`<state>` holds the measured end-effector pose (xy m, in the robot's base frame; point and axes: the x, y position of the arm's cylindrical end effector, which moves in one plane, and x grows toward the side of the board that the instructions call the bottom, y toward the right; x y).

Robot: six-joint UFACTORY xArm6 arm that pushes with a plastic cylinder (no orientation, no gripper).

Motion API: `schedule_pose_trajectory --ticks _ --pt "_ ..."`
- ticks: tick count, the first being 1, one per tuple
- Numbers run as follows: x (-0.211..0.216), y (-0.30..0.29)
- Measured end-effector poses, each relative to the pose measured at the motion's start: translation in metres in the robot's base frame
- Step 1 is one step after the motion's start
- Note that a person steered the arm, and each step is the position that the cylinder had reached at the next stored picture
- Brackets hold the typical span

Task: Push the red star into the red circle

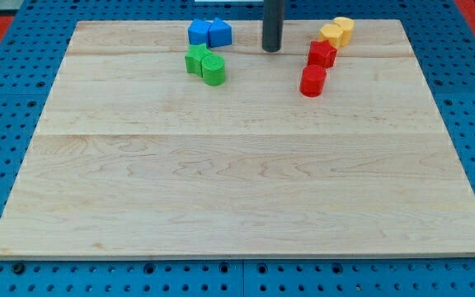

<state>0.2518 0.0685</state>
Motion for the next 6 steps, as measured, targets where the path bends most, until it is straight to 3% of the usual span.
schedule_pose_trajectory --ticks 3,4,5,6 --pt "0.051 0.069" --pt "0.008 0.071" --pt "0.034 0.136" --pt "0.060 0.152"
